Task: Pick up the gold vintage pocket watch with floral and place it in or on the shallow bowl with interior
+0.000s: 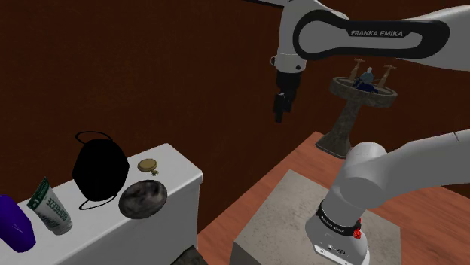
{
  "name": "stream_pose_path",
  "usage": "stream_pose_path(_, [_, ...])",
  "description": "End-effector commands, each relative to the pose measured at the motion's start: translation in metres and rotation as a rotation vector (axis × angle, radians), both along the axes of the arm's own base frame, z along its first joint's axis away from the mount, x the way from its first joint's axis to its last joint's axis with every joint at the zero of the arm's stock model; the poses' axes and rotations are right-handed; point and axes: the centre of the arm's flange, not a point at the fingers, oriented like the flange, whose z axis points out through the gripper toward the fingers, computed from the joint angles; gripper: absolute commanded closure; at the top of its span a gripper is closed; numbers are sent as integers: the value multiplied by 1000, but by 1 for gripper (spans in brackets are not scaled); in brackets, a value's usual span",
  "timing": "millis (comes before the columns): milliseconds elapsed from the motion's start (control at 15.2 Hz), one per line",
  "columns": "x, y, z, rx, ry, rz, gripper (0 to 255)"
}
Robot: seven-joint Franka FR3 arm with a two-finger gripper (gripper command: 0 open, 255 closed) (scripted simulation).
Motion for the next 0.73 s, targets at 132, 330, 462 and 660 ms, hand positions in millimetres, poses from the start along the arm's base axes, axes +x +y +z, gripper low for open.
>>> stream_pose_path(132, [16, 16, -11, 6, -7, 3, 0])
stream_pose_path(330, [40, 40, -27, 15, -17, 8, 0])
stream_pose_path(462, [55, 57, -38, 20, -24, 11, 0])
stream_pose_path(660, [79, 81, -53, 29, -34, 16, 0])
